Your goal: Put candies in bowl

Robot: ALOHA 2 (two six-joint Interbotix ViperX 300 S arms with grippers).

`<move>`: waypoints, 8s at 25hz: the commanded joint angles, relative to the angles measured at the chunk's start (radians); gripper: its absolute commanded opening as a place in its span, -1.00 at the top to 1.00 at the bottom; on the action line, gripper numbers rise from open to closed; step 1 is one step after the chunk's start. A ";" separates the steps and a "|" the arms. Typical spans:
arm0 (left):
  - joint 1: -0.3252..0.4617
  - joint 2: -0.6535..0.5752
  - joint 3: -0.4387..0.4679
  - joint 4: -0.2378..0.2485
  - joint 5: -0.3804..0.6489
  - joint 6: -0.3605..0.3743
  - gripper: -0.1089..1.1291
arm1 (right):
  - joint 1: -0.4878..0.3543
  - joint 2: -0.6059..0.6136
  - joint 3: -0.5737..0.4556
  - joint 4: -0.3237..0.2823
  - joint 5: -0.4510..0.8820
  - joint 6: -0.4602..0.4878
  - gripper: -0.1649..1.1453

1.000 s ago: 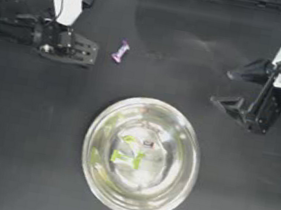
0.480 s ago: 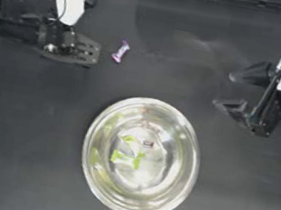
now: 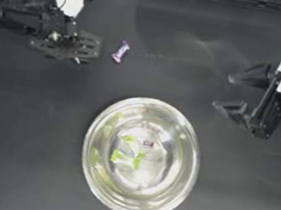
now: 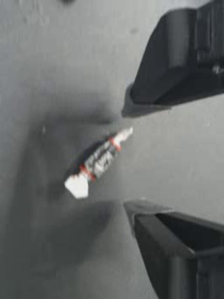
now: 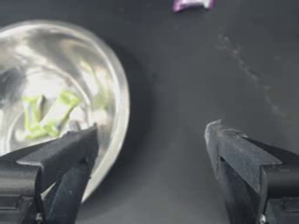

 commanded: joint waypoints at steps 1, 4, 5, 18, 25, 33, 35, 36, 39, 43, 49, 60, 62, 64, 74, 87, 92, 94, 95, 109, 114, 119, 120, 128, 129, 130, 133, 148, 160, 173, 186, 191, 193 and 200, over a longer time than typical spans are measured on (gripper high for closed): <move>0.015 0.003 -0.046 -0.014 0.003 0.018 -0.63 | 0.000 -0.008 -0.009 0.006 -0.009 0.003 -0.78; 0.020 0.023 -0.055 -0.020 0.029 0.021 -0.62 | 0.000 -0.008 -0.005 0.014 -0.015 0.002 -0.78; 0.021 0.025 -0.057 -0.020 0.038 0.021 -0.62 | 0.000 -0.008 -0.003 0.017 -0.017 0.002 -0.78; 0.044 0.025 -0.078 -0.026 0.064 0.003 -0.62 | 0.000 -0.009 0.023 0.023 -0.061 0.002 -0.78; 0.049 0.038 -0.080 -0.026 0.058 0.006 -0.62 | 0.000 -0.046 0.038 0.029 -0.072 0.002 -0.78; 0.057 0.048 -0.078 -0.026 0.054 0.009 -0.62 | 0.006 -0.066 0.048 0.035 -0.074 0.002 -0.78; 0.057 0.048 -0.074 -0.028 0.052 0.009 -0.62 | 0.011 -0.066 0.048 0.035 -0.074 0.002 -0.78; 0.058 0.049 -0.072 -0.026 0.048 0.009 -0.61 | 0.011 -0.066 0.048 0.035 -0.074 0.002 -0.78; 0.058 0.051 -0.071 -0.026 0.037 0.009 -0.54 | 0.011 -0.066 0.048 0.035 -0.074 0.000 -0.78; 0.058 0.058 -0.069 -0.026 0.026 0.012 -0.42 | 0.012 -0.066 0.049 0.035 -0.074 0.000 -0.78; 0.058 0.061 -0.063 -0.046 0.026 0.038 -0.39 | 0.014 -0.078 0.048 0.035 -0.077 0.002 -0.78; 0.058 0.072 -0.063 -0.049 0.025 0.044 -0.18 | 0.025 -0.084 0.048 0.035 -0.077 0.002 -0.78; 0.057 0.072 -0.063 -0.048 0.021 0.049 -0.08 | 0.025 -0.084 0.048 0.035 -0.077 0.002 -0.78; 0.058 0.072 -0.066 -0.049 0.020 0.060 0.01 | 0.023 -0.086 0.048 0.035 -0.077 0.002 -0.78; 0.046 0.057 -0.104 -0.048 0.015 0.106 0.09 | 0.025 -0.084 0.049 0.046 -0.086 0.002 -0.78; -0.086 -0.040 -0.187 0.023 0.005 0.176 0.14 | 0.025 -0.084 0.041 0.051 -0.087 0.005 -0.78; -0.166 -0.106 -0.212 0.031 -0.034 0.229 0.15 | 0.025 -0.084 0.046 0.051 -0.087 0.014 -0.78; -0.209 -0.129 -0.215 0.032 -0.077 0.273 0.15 | 0.025 -0.084 0.049 0.051 -0.086 0.015 -0.78; -0.232 -0.141 -0.215 0.029 -0.114 0.305 0.15 | 0.025 -0.084 0.048 0.051 -0.087 0.017 -0.78; -0.485 -0.179 -0.222 -0.212 -0.281 0.738 0.16 | 0.025 -0.084 0.058 0.060 -0.170 0.006 -0.78; -0.515 -0.137 -0.222 -0.362 -0.275 0.950 0.15 | 0.026 -0.084 0.060 0.060 -0.166 0.006 -0.78; -0.520 -0.078 -0.244 -0.411 -0.213 1.120 0.12 | 0.040 -0.083 0.051 0.058 -0.166 0.008 -0.78; -0.517 -0.069 -0.252 -0.410 -0.202 1.137 0.11 | 0.040 -0.078 0.051 0.058 -0.166 0.008 -0.78; -0.488 -0.055 -0.258 -0.402 -0.189 1.230 -0.56 | 0.041 -0.072 0.041 0.055 -0.170 0.006 -0.78; -0.488 -0.055 -0.258 -0.402 -0.189 1.243 -0.68 | 0.041 -0.072 0.040 0.052 -0.167 0.006 -0.78; -0.488 -0.055 -0.258 -0.402 -0.189 1.253 -0.81 | 0.040 -0.072 0.038 0.051 -0.166 0.006 -0.78; -0.482 -0.060 -0.256 -0.397 -0.181 1.266 -0.86 | 0.041 -0.072 0.037 0.049 -0.166 0.006 -0.78; -0.222 -0.190 -0.167 -0.307 -0.106 1.255 -0.78 | 0.163 -0.089 0.017 -0.092 -0.101 0.000 -0.78; -0.075 -0.112 -0.164 -0.270 -0.074 1.266 -0.79 | 0.225 -0.130 0.005 -0.103 -0.040 0.003 -0.78; 0.014 -0.009 -0.232 -0.256 -0.074 1.114 -0.79 | 0.232 -0.129 -0.002 -0.101 -0.020 0.009 -0.78; 0.017 0.103 -0.313 -0.215 -0.071 1.008 -0.75 | 0.232 -0.129 0.005 -0.103 -0.025 0.014 -0.78; 0.017 0.124 -0.313 -0.178 -0.071 0.965 -0.75 | 0.233 -0.130 0.006 -0.106 -0.029 0.014 -0.78; 0.017 0.129 -0.313 -0.164 -0.071 0.950 -0.75 | 0.232 -0.130 0.008 -0.104 -0.031 0.014 -0.78; 0.014 0.149 -0.333 -0.161 -0.072 0.936 -0.74 | 0.232 -0.129 0.009 -0.107 -0.032 0.015 -0.78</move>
